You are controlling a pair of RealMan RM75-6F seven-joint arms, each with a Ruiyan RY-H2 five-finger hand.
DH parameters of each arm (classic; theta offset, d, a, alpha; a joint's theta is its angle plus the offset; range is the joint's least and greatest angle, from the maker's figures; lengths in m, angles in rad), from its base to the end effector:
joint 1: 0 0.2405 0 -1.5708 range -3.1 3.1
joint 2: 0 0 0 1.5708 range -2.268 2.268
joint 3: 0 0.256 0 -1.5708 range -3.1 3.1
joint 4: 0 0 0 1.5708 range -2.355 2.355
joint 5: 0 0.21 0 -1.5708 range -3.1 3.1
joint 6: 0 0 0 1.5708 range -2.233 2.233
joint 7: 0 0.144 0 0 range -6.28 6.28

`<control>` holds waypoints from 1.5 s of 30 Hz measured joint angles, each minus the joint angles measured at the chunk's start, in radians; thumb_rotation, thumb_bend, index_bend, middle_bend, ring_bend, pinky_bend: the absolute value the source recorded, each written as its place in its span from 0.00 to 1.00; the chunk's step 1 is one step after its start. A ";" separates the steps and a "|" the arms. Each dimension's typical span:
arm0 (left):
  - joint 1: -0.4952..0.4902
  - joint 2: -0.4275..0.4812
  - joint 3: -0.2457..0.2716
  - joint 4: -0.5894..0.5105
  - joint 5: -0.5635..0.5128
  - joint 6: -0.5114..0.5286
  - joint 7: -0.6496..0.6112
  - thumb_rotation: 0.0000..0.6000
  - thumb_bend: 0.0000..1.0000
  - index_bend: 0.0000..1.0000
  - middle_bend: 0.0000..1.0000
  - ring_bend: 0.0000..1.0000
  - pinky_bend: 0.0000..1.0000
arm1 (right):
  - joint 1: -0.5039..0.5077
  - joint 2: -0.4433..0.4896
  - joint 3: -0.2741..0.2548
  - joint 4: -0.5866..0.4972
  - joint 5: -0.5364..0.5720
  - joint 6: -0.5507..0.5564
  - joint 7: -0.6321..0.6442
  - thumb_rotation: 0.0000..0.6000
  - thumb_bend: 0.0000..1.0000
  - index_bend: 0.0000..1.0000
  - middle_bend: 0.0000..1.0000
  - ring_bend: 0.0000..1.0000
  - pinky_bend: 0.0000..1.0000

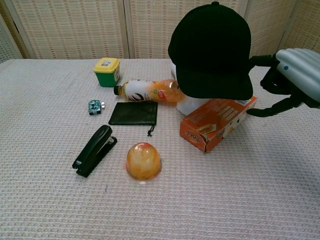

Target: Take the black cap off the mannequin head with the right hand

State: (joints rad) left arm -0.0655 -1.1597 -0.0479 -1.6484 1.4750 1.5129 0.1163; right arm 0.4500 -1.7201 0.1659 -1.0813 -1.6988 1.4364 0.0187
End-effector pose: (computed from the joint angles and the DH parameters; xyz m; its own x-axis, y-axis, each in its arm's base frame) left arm -0.3056 0.1738 0.1475 0.4298 -0.0077 0.9029 0.9026 0.0311 -0.4294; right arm -0.2090 -0.2947 0.0062 0.2902 0.1526 0.9447 -0.8282 -0.4546 0.3278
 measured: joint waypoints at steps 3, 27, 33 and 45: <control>-0.001 0.000 -0.001 0.003 -0.002 -0.002 -0.004 1.00 0.10 0.23 0.17 0.16 0.12 | 0.020 -0.042 0.008 0.061 0.004 0.014 0.022 1.00 0.00 0.43 0.99 1.00 1.00; -0.003 0.010 0.003 0.007 -0.006 -0.018 -0.033 1.00 0.10 0.23 0.17 0.16 0.12 | 0.096 -0.151 -0.001 0.270 0.035 0.085 0.125 1.00 0.79 0.65 1.00 1.00 1.00; -0.004 0.010 0.004 0.007 -0.001 -0.016 -0.033 1.00 0.10 0.23 0.17 0.16 0.12 | 0.082 -0.136 0.005 0.256 0.043 0.149 0.188 1.00 0.95 0.74 1.00 1.00 1.00; -0.005 0.014 0.005 -0.001 0.009 -0.013 -0.030 1.00 0.10 0.23 0.17 0.16 0.12 | 0.073 -0.093 0.083 0.108 0.122 0.184 0.262 1.00 1.00 0.77 1.00 1.00 1.00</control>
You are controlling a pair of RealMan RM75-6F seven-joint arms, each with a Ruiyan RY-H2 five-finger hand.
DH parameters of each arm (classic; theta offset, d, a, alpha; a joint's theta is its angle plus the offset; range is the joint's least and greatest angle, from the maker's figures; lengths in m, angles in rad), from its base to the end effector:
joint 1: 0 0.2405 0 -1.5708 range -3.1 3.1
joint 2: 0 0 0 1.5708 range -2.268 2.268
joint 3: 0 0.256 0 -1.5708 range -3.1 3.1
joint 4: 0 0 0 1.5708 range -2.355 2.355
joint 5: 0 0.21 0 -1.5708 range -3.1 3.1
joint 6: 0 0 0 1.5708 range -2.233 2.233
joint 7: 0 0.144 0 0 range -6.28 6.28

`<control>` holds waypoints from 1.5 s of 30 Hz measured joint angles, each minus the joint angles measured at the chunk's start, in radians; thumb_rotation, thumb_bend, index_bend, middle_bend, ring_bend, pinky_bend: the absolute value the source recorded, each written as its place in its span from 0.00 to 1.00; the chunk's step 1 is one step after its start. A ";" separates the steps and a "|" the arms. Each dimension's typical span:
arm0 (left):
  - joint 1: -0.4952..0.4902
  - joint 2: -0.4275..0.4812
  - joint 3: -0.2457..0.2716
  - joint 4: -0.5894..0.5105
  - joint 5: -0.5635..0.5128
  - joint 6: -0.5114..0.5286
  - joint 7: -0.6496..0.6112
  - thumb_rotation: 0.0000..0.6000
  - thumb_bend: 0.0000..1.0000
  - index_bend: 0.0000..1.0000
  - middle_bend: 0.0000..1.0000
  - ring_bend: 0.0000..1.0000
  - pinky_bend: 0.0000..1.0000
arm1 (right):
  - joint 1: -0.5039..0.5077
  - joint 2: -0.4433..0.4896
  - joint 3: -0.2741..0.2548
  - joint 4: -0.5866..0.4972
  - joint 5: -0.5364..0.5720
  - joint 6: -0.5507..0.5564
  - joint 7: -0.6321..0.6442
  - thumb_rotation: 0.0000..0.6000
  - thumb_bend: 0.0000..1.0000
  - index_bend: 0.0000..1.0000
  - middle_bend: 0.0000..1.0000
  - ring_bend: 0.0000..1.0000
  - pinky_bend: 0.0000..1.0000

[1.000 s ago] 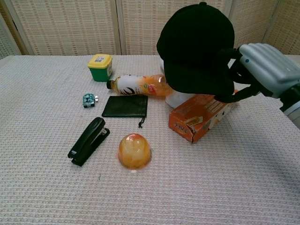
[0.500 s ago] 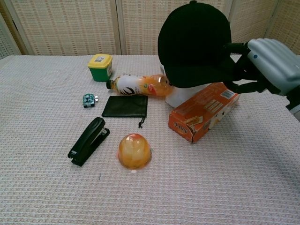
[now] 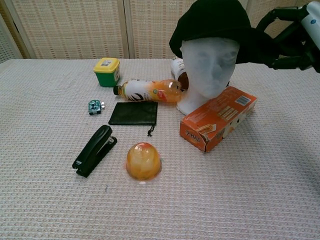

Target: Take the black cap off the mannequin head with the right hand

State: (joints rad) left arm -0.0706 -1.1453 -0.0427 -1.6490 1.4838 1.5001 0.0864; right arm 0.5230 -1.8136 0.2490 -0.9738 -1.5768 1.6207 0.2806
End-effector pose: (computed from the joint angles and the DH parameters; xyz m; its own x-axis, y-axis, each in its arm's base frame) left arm -0.3057 0.1744 0.1491 0.4157 0.0057 0.9095 0.9093 0.0167 -0.4158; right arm -0.1936 -0.3204 0.0279 -0.0677 0.2828 0.9568 -0.8916 -0.4474 0.0692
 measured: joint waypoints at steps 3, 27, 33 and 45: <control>-0.001 0.002 0.000 -0.004 0.004 0.001 0.002 1.00 0.10 0.23 0.17 0.16 0.12 | 0.009 0.014 0.036 -0.048 0.032 -0.013 0.005 1.00 1.00 0.77 1.00 1.00 1.00; -0.017 0.007 0.001 -0.024 0.004 -0.021 0.037 1.00 0.10 0.23 0.17 0.16 0.12 | 0.092 0.164 0.233 -0.057 0.257 -0.191 -0.023 1.00 1.00 0.77 1.00 1.00 1.00; -0.020 0.006 0.003 -0.024 0.004 -0.028 0.036 1.00 0.10 0.23 0.17 0.16 0.12 | 0.063 0.210 0.208 -0.052 0.257 -0.201 -0.031 1.00 1.00 0.77 1.00 1.00 1.00; -0.030 0.000 0.009 -0.027 0.015 -0.038 0.040 1.00 0.10 0.23 0.16 0.16 0.12 | -0.051 0.348 0.067 -0.126 0.267 -0.331 -0.037 1.00 1.00 0.77 1.00 1.00 1.00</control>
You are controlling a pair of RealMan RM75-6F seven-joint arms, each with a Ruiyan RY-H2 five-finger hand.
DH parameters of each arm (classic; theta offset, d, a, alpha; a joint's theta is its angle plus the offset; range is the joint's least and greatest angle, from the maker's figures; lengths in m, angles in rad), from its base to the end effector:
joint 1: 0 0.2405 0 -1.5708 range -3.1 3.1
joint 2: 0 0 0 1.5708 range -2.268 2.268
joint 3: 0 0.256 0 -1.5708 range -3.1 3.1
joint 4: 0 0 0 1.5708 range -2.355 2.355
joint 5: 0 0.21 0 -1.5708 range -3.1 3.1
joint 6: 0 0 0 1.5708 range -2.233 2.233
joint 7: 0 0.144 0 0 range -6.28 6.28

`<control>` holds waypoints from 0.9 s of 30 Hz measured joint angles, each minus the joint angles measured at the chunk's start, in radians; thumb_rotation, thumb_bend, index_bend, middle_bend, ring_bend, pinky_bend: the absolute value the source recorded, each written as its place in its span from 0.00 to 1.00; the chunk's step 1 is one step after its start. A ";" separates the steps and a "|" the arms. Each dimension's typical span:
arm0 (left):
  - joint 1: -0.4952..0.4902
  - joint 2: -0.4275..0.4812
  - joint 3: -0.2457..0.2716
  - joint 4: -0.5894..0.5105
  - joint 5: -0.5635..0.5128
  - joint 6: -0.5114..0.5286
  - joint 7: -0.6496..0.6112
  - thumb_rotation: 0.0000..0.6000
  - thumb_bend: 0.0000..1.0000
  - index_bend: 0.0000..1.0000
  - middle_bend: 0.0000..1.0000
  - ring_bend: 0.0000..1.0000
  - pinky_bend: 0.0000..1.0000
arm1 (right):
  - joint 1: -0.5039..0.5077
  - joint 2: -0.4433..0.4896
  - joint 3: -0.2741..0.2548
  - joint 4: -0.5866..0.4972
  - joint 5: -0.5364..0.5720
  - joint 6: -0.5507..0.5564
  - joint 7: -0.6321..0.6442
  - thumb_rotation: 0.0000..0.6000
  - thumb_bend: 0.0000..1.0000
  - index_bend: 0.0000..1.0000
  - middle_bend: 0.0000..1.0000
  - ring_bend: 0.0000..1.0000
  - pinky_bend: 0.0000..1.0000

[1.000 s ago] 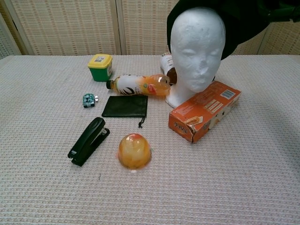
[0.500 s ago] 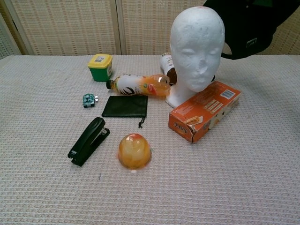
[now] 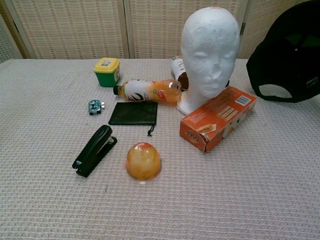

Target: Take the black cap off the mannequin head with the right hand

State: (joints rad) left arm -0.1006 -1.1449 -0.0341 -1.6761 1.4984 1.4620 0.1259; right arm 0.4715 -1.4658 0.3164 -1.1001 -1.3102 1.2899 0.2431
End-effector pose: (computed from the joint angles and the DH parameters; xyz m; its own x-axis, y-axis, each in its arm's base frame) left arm -0.2953 0.1809 0.1399 0.4298 0.0396 0.9021 0.9028 -0.0320 -0.4288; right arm -0.2829 -0.3590 0.1287 0.1766 0.2170 0.9601 -0.9759 -0.0882 0.1994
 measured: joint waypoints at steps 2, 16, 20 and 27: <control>-0.001 -0.001 0.002 -0.001 0.000 -0.003 0.002 1.00 0.10 0.23 0.16 0.16 0.12 | 0.001 -0.006 -0.015 0.013 -0.001 -0.023 -0.003 1.00 1.00 0.77 1.00 1.00 1.00; 0.000 0.008 0.009 -0.020 -0.016 -0.015 0.019 1.00 0.10 0.23 0.16 0.16 0.12 | 0.099 -0.127 -0.045 0.216 0.032 -0.233 -0.051 0.92 0.25 0.31 0.73 0.70 0.95; 0.001 0.009 0.008 -0.020 -0.015 -0.012 0.018 1.00 0.10 0.23 0.16 0.16 0.12 | 0.118 -0.126 -0.048 0.206 0.062 -0.302 -0.106 0.69 0.00 0.08 0.41 0.39 0.59; 0.003 0.008 0.008 -0.013 -0.019 -0.010 0.011 1.00 0.10 0.23 0.16 0.16 0.12 | 0.094 -0.085 -0.057 0.120 0.068 -0.267 -0.130 0.57 0.00 0.03 0.28 0.23 0.38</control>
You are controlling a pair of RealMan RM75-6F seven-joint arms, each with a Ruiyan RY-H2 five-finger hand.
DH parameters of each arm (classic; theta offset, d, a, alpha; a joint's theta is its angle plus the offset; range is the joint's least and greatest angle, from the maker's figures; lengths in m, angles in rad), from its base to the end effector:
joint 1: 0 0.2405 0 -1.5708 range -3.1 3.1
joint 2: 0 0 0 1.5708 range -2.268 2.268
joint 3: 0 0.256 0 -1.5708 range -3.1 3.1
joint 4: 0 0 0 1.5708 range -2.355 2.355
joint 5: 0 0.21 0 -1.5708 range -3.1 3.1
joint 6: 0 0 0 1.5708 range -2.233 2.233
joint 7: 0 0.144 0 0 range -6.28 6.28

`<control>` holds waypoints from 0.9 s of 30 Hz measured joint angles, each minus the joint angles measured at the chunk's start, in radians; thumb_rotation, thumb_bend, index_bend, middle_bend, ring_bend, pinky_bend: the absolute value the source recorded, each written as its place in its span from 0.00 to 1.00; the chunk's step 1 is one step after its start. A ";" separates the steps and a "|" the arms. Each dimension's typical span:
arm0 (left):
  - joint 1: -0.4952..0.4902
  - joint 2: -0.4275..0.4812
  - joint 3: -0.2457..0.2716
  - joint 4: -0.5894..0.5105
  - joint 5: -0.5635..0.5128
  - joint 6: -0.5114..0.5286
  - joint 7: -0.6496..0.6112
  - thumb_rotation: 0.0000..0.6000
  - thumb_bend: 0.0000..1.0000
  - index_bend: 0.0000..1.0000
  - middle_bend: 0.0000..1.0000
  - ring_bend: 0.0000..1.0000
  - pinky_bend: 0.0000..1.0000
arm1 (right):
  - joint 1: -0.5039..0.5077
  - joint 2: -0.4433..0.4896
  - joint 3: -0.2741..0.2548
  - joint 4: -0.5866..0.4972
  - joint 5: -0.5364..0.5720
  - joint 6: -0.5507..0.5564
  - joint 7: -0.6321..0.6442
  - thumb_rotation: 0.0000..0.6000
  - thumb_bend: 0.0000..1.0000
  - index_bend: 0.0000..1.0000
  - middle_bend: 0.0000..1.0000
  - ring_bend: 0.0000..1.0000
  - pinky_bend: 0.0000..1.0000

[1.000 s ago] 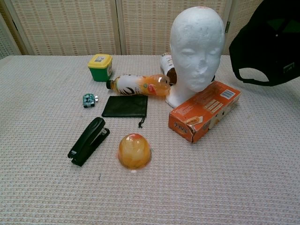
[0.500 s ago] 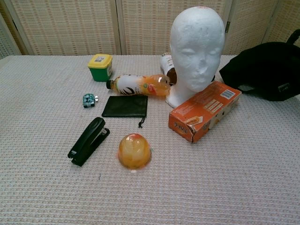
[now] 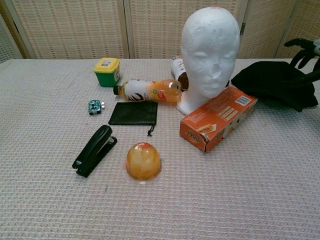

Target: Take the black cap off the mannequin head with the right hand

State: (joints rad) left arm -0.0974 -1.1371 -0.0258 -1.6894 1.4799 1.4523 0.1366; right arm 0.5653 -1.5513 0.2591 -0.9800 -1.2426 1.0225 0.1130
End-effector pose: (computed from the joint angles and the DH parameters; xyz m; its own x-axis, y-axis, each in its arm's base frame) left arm -0.2975 0.1780 0.1397 0.4330 0.0616 0.8993 0.9013 -0.0134 -0.4330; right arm -0.2912 -0.3830 0.0716 0.3399 -0.0441 0.9394 -0.9403 -0.0347 0.3386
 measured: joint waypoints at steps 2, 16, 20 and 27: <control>0.000 -0.001 -0.001 0.002 -0.002 -0.001 -0.003 1.00 0.10 0.23 0.16 0.16 0.12 | -0.017 0.016 -0.006 -0.024 -0.007 0.027 0.000 0.57 0.00 0.04 0.28 0.23 0.38; -0.003 -0.023 -0.020 0.028 -0.008 0.018 -0.009 1.00 0.10 0.22 0.16 0.16 0.12 | -0.262 0.205 -0.113 -0.347 -0.127 0.381 -0.051 0.59 0.28 0.13 0.31 0.19 0.34; -0.004 -0.044 -0.030 0.041 -0.008 0.034 0.004 1.00 0.10 0.22 0.16 0.15 0.12 | -0.352 0.263 -0.172 -0.452 -0.172 0.472 -0.082 0.59 0.28 0.12 0.28 0.14 0.29; -0.007 -0.064 -0.037 0.051 -0.004 0.046 0.017 1.00 0.10 0.22 0.16 0.15 0.12 | -0.468 0.333 -0.259 -0.545 -0.247 0.563 -0.098 0.59 0.28 0.11 0.26 0.12 0.26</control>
State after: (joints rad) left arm -0.1040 -1.2009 -0.0627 -1.6379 1.4761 1.4981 0.1539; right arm 0.0977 -1.2187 -0.0003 -1.5250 -1.4900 1.5858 0.0151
